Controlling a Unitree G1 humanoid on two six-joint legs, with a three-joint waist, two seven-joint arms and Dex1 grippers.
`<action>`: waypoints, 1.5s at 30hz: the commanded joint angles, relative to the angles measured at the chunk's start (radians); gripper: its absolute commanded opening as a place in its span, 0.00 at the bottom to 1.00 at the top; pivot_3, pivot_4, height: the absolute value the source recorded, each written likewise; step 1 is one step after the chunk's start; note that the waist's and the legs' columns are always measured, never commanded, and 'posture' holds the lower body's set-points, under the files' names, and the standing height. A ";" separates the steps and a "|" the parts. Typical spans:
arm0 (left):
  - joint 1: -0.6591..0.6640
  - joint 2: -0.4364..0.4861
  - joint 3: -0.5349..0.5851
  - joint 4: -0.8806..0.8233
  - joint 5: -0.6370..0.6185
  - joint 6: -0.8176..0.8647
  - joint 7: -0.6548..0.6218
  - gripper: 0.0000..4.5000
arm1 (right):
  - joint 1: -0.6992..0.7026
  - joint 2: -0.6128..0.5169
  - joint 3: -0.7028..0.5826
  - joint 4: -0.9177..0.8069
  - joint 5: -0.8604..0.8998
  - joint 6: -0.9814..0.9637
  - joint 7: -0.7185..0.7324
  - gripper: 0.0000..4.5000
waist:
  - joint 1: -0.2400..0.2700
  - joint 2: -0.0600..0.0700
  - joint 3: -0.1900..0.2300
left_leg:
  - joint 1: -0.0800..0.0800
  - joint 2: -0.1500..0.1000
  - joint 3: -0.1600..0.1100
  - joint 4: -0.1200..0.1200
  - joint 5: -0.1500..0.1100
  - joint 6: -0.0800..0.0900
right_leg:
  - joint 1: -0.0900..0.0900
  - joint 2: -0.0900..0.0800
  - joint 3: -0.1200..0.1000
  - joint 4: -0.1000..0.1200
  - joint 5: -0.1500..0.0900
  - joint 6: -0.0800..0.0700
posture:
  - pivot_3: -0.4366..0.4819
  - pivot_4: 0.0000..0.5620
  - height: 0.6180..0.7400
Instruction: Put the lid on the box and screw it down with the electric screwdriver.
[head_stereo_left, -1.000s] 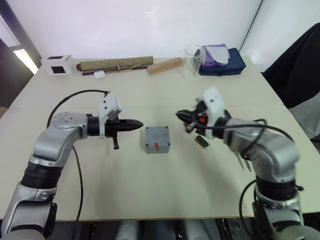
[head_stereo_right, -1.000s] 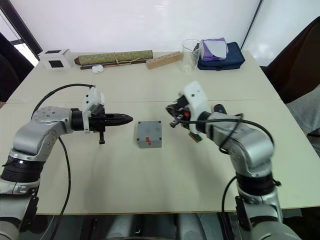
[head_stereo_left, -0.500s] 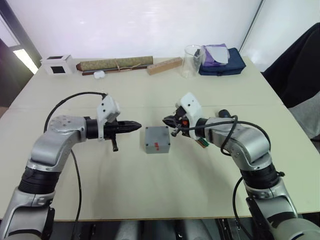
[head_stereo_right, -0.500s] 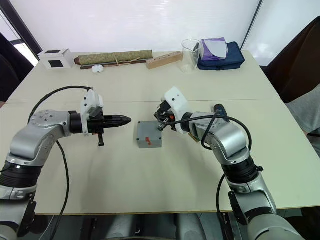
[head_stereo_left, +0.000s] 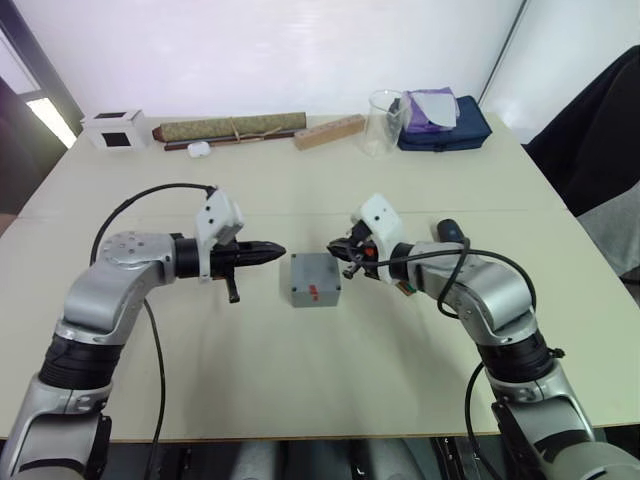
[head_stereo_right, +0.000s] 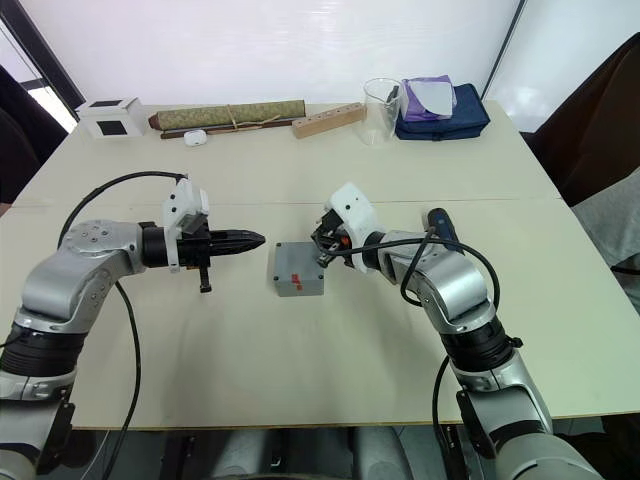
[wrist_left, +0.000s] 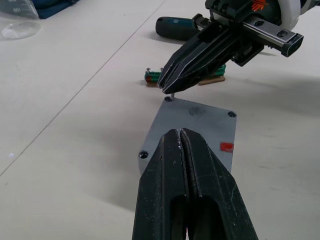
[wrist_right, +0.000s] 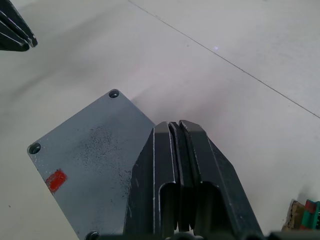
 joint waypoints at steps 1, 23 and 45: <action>-0.015 0.001 0.014 -0.027 -0.015 0.000 0.006 0.00 | -0.002 0.012 -0.006 -0.001 -0.007 -0.025 0.008 0.01 | 0.000 0.000 0.000 | 0.000 0.000 0.000 0.000 0.000 0.000 | 0.000 0.000 0.000 0.000 0.000 0.000 | 0.48 0.27 0.97; 0.012 0.012 0.033 -0.095 -0.065 0.035 0.018 0.00 | 0.023 0.037 -0.002 0.081 -0.007 -0.069 0.065 0.16 | 0.000 0.000 0.000 | 0.000 0.000 0.000 0.000 0.000 0.000 | 0.000 0.000 0.000 0.000 0.000 0.000 | 0.48 0.27 0.97; -0.136 -0.049 -0.039 -0.076 -0.119 -0.029 -0.133 0.00 | -0.249 -0.514 -0.185 0.039 0.127 0.598 0.113 0.99 | 0.003 0.001 0.001 | -0.001 0.000 0.001 -0.001 0.000 0.000 | 0.000 -0.001 0.000 -0.002 0.000 0.000 | 0.48 0.27 0.97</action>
